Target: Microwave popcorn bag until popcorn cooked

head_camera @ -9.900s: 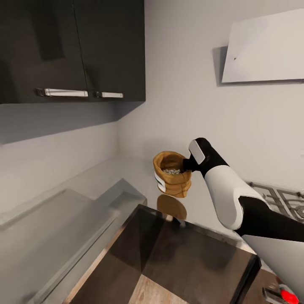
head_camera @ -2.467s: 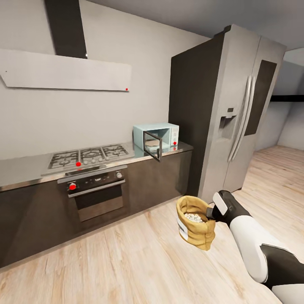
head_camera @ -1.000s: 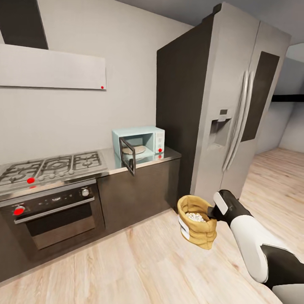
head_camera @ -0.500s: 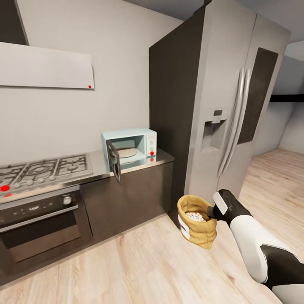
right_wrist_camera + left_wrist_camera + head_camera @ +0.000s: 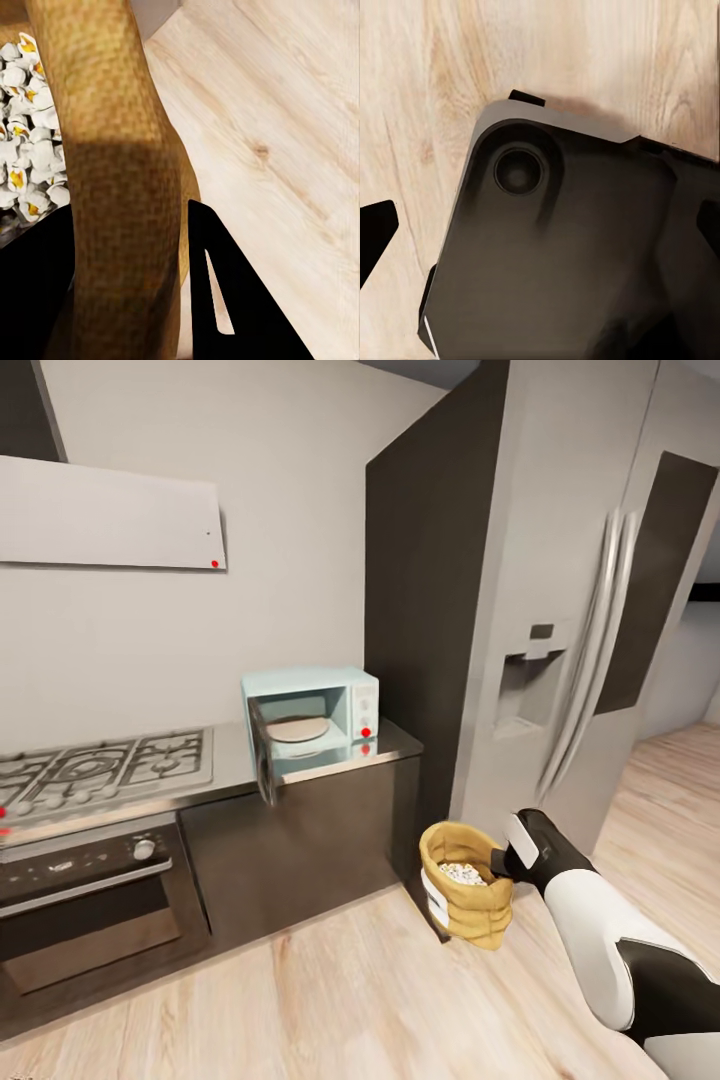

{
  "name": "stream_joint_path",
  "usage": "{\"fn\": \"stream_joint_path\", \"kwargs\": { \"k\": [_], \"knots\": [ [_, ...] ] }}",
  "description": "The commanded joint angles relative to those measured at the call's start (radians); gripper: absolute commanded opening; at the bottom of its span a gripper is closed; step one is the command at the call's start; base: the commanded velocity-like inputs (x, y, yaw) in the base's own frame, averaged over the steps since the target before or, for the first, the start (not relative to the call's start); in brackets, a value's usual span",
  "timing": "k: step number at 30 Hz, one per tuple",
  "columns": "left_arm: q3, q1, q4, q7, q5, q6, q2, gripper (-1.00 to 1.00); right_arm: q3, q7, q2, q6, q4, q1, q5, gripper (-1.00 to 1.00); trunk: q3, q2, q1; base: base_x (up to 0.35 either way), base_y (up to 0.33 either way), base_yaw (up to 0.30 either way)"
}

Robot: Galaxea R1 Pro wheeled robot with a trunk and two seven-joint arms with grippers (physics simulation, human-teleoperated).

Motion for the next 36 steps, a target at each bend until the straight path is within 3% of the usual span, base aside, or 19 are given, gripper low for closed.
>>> {"fn": "stream_joint_path", "kwargs": {
  "k": [1,18,29,36],
  "knots": [
    [0.008,0.0,-0.001,0.0,-0.001,-0.001,-0.001,1.0,-0.001,-0.009,0.0,0.002,-0.002,0.0,-0.011,-1.0,-0.001,0.0,0.001,0.287,-0.197,0.267],
    [0.008,0.0,-0.001,0.0,-0.001,-0.002,-0.001,1.0,0.0,-0.009,0.01,0.001,0.007,0.0,-0.014,-1.0,-0.001,0.0,0.001,0.286,-0.197,0.256],
    [0.008,0.0,-0.001,0.0,-0.001,-0.003,-0.001,1.0,-0.001,-0.009,0.012,0.002,0.008,0.0,-0.002,-1.0,-0.001,0.0,0.001,0.269,-0.196,0.014],
    [0.008,0.0,-0.001,0.0,-0.001,-0.004,-0.001,1.0,-0.001,-0.009,0.013,0.002,0.011,0.0,0.005,-1.0,-0.001,0.0,0.001,0.041,-0.03,0.0]
  ]
}}
